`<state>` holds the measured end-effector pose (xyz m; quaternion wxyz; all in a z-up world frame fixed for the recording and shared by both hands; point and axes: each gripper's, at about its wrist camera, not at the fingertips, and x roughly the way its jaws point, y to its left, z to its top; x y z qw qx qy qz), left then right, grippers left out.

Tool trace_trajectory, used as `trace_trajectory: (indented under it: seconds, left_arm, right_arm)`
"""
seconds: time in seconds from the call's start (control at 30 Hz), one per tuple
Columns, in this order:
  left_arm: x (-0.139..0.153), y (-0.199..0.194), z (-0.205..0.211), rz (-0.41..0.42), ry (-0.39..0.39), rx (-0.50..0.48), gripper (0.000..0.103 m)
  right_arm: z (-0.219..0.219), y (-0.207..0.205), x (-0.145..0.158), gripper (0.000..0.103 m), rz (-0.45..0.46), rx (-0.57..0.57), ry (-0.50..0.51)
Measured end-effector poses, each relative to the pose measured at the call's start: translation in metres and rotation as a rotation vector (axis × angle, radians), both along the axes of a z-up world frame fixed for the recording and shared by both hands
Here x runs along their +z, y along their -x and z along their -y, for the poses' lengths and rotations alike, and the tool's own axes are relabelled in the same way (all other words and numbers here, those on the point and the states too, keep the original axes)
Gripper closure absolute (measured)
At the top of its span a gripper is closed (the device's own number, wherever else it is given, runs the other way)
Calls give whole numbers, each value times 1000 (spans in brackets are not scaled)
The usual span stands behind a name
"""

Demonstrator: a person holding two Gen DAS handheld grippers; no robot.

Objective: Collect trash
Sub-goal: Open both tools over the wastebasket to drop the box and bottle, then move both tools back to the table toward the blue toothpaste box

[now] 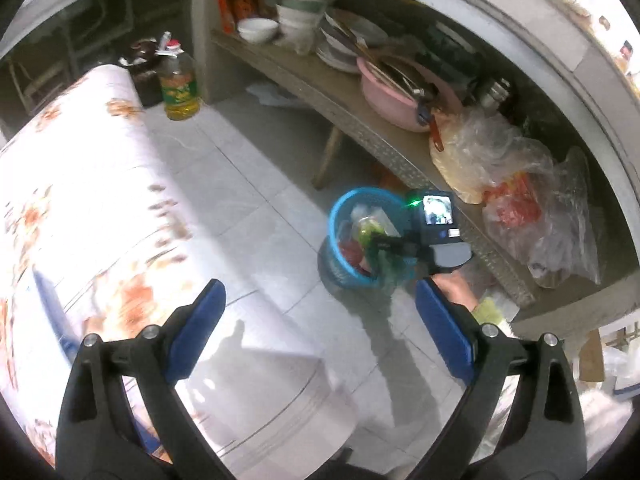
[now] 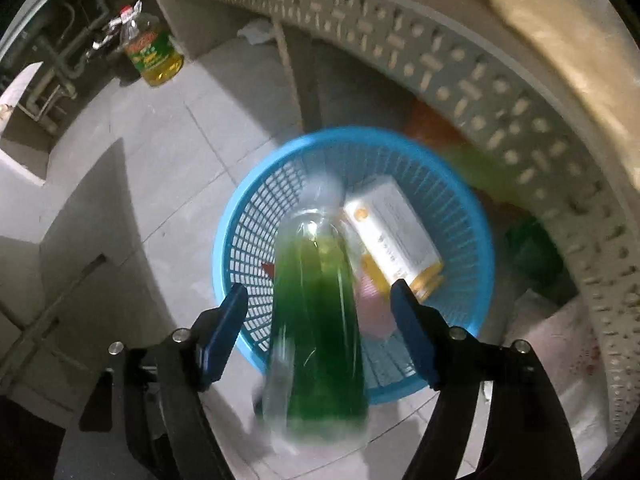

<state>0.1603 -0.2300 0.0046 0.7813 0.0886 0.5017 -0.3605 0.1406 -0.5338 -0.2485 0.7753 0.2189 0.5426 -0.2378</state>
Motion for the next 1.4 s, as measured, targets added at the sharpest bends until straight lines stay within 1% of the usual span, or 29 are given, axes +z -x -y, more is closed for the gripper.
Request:
trace_trajectory:
  seconds: [0.1,0.2,0.3,0.4,0.5,0.6,0.7,0.8,0.87,0.97,1.1,1.27,1.4]
  left_arm:
    - [-1,3,-32,18,15,49,11]
    - [-1,3,-61,10,45,89,11]
    - [-1,6,-80,14,65,116,11]
    - [2,9,-94,34,93,124,11]
    - [7,13,-111,55,133,137,11]
    - [10,16,-122,80,143,146,11]
    - [13,18,-137,82,155,166,11]
    - [18,20,-157,91,181,189,11]
    - [19,20,-173,110,189,221,11]
    - [17,19,-197,126,181,269,11]
    - [10,18,-232,136,165,329,11]
    - [0,15,-276,148,128,419,11]
    - [-8,15,-303,151,127,474,12]
  right_arm:
    - [-1,21,11,31,37,-28,19]
    - [-7,50,23,31,70,-54,18]
    - [-20,80,36,31,102,-74,0]
    - [-40,98,49,31,133,-81,-32]
    - [-64,108,64,31,172,-76,-59]
    - [-89,116,86,31,225,-54,-80]
    - [-109,120,112,31,288,-26,-101]
    - [-124,120,138,30,354,8,-124]
    - [-133,117,155,30,388,36,-128]
    - [-149,110,184,30,444,89,-126]
    - [-172,96,215,30,511,171,-155]
    - [-216,71,236,30,538,297,-199]
    - [-256,42,246,30,518,404,-256]
